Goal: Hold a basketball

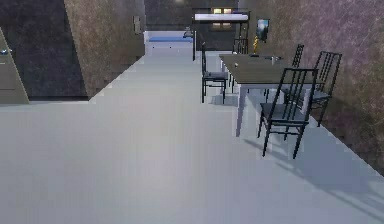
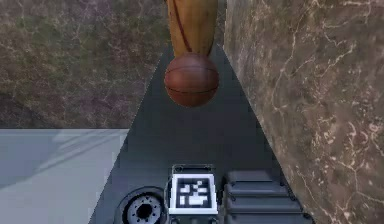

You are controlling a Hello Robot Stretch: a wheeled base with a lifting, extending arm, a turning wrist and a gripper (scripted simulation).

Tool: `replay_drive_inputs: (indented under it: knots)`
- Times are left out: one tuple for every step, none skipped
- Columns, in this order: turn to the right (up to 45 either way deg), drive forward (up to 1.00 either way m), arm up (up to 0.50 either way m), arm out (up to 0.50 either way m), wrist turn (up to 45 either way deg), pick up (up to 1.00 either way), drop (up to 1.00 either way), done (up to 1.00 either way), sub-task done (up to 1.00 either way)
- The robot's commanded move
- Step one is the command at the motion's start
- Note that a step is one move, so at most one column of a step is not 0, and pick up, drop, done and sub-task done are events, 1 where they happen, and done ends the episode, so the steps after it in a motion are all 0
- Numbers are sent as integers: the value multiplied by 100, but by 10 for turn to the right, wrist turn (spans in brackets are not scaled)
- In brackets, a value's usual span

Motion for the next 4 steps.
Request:
replay_drive_inputs:
  knots:
    - [0,0,0,40,0,0,0,0,0]
    - [0,0,0,0,450,0,0,0,0]
    - [0,0,0,0,450,0,0,0,0]
    - [0,0,0,0,450,0,0,0,0]
